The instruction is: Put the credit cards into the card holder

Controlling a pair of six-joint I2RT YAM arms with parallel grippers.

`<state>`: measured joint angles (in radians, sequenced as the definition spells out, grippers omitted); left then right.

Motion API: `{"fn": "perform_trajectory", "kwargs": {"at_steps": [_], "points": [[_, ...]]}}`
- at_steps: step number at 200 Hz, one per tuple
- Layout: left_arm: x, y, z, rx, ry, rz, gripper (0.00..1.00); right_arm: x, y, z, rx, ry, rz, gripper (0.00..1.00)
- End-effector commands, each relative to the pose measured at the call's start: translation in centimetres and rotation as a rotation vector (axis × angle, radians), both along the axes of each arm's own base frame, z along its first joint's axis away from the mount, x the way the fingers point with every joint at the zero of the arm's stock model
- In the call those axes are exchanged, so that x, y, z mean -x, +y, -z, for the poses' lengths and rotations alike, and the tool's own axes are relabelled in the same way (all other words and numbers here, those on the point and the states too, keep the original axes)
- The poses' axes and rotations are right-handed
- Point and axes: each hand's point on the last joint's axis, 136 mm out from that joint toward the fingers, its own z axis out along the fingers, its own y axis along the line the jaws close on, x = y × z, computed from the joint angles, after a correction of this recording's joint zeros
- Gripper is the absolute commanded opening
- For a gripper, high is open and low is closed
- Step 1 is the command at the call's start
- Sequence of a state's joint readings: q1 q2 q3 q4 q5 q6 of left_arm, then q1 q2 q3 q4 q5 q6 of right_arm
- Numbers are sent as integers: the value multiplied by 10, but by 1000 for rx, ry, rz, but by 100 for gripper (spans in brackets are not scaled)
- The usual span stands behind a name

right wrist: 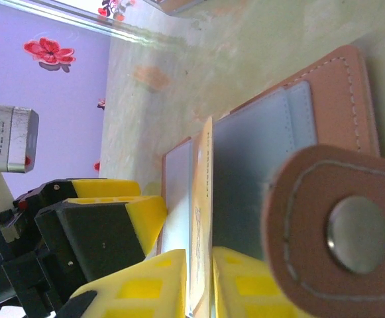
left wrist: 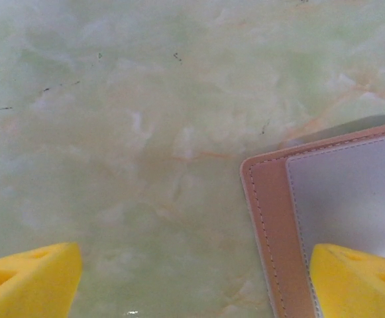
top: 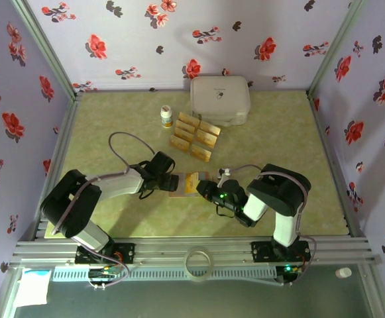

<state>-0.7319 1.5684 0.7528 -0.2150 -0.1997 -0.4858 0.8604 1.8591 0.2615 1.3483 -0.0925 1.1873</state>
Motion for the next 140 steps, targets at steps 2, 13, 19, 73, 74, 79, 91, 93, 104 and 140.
{"fn": "perform_trajectory", "kwargs": {"at_steps": [2,13,19,73,74,79,91,93,104,140], "points": [[0,10,-8,-41,-3,6,91,3,0,9,22,16,-8,23],[-3,9,-12,-38,-10,8,91,3,1,9,22,17,-8,26],[-4,9,-14,-37,-13,8,92,3,0,9,23,18,-7,27],[-13,8,-38,-16,-51,11,99,3,-1,10,32,23,-4,44],[-13,8,-38,-16,-51,11,99,3,-1,10,33,24,-5,44],[-13,9,-39,-15,-51,11,100,3,-1,10,36,26,-3,46],[-11,10,-39,-13,-49,7,100,4,-1,11,45,27,-4,49],[-11,10,-39,-13,-47,8,100,4,-1,11,47,27,-5,49],[-8,10,-37,-8,-42,7,100,3,-2,10,57,28,-5,51],[1,14,-26,-5,-12,3,100,3,-3,9,108,34,-10,59]]}}
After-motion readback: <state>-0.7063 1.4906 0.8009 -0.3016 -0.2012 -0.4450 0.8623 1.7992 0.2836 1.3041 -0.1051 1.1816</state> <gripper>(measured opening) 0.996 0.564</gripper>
